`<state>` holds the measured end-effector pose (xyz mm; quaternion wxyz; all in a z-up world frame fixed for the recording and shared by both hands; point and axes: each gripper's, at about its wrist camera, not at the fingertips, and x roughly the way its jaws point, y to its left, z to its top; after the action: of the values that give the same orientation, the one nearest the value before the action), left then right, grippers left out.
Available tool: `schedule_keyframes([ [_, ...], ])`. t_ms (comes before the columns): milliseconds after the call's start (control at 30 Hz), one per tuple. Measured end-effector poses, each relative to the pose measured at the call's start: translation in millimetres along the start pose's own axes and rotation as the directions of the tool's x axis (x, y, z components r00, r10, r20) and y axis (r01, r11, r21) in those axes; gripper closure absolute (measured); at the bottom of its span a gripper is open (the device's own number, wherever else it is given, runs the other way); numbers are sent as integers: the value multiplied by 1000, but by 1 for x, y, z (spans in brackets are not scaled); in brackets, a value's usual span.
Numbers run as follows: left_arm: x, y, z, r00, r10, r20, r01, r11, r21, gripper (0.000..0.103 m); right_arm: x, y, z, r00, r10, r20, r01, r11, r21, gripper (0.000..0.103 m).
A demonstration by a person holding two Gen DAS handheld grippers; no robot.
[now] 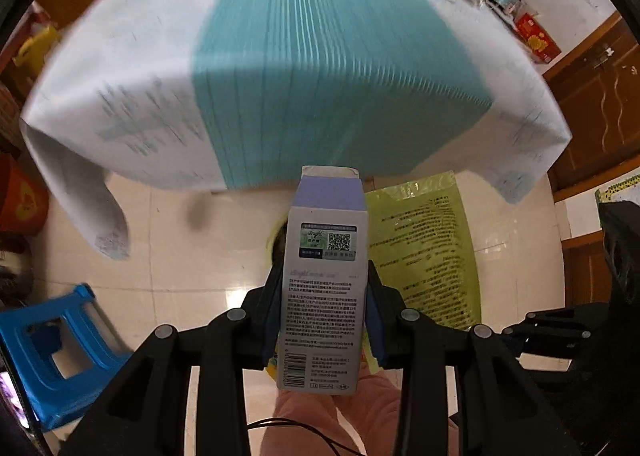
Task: Collect trash
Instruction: 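Lift the white box and yellow wrapper and carry both toward the black bin, then open both tools above the bin, dropping box and wrapper inside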
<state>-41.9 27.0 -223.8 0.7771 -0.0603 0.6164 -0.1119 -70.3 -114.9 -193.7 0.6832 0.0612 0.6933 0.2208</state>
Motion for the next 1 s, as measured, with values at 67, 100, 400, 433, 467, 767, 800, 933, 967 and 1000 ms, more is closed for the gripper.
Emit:
schedule_keyframes([
  [67, 22, -2, -6, 1000, -17, -5, 17, 1000, -12, 69, 19, -12, -2, 1000, -12, -28, 13, 1000, 5, 96],
  [100, 37, -3, -10, 1000, -29, -5, 28, 999, -21, 69, 29, -19, -2, 999, -16, -41, 16, 1000, 10, 96],
  [400, 157, 4, -31, 998, 5, -61, -10, 997, -80, 69, 135, -82, 9, 988, -81, -130, 82, 997, 7, 96],
  [433, 171, 6, -32, 998, 16, -66, -22, 996, -87, 69, 147, -89, 12, 986, -88, -139, 89, 996, 5, 96],
  [467, 181, 9, -32, 997, 22, -68, -29, 995, -96, 68, 159, -97, 14, 984, -96, -147, 97, 995, 0, 96],
  [767, 254, 19, -22, 995, 77, -65, -85, 987, -138, 68, 244, -146, 33, 967, -138, -214, 137, 990, -17, 93],
  [800, 256, 21, -23, 994, 81, -66, -90, 986, -139, 66, 249, -147, 35, 966, -142, -214, 140, 990, -23, 92],
  [933, 263, 27, -21, 993, 91, -74, -102, 981, -163, 42, 261, -150, 44, 973, -135, -186, 136, 991, -11, 81],
  [967, 264, 28, -19, 993, 91, -73, -103, 980, -171, 33, 260, -152, 46, 975, -132, -180, 134, 991, 0, 78],
  [1000, 264, 30, -19, 993, 94, -76, -106, 978, -179, 23, 259, -153, 47, 977, -131, -171, 135, 991, 13, 73],
])
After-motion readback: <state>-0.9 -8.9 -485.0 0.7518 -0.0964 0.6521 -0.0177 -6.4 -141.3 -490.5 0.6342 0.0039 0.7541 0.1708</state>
